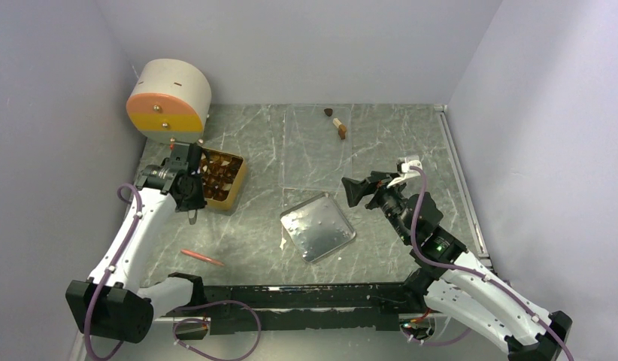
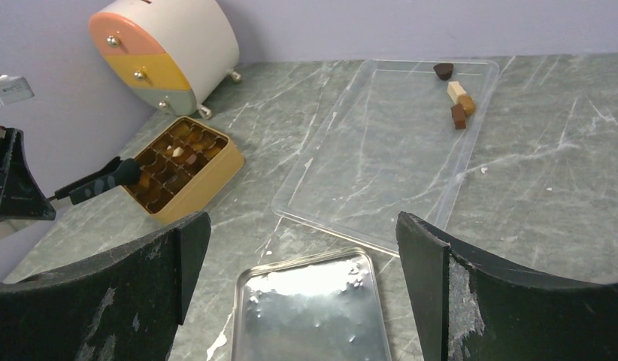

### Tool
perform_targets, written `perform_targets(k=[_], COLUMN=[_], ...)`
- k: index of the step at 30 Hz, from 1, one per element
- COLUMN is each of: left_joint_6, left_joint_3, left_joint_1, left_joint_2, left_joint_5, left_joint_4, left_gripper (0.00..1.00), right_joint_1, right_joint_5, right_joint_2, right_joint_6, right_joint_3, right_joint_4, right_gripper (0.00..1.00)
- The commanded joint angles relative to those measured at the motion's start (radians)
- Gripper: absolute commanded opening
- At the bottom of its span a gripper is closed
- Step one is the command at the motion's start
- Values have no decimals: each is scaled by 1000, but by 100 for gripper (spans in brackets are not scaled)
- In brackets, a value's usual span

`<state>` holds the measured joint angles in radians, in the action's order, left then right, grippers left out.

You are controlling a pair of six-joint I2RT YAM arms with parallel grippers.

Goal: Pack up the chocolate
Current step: Place the fake chocolate in the packing box, then pick up the fake chocolate from the plate.

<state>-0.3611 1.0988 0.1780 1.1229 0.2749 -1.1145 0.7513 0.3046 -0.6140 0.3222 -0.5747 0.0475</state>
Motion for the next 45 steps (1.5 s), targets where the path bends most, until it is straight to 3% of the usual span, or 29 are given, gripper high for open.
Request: perform_targets(k=[1,16,27,40,45], left_joint_6=[-11,-10,53,104,92], left_joint_3=[3,24,135,263,287], left_joint_1=[-4,-4,-3,15,88], left_joint_2=[-9,-12,8,81,132], left_joint_5=[-8,-11,-40,-299,-337], left_joint_4=[32,21,37,214,335], left_gripper=[32,35,33,34,34], right_joint_1=[-1,-1,-1,-1,-1], right_joint_5=[-6,-5,3,16,18], right_joint_2=[14,14,18,-21,-15], right_joint_6=[-13,-10,-14,0,10], right_joint_3=[-17,-11,-2,7,13], right_joint_4=[43,46,41,48,71], right_gripper=[100,100,100,100,100])
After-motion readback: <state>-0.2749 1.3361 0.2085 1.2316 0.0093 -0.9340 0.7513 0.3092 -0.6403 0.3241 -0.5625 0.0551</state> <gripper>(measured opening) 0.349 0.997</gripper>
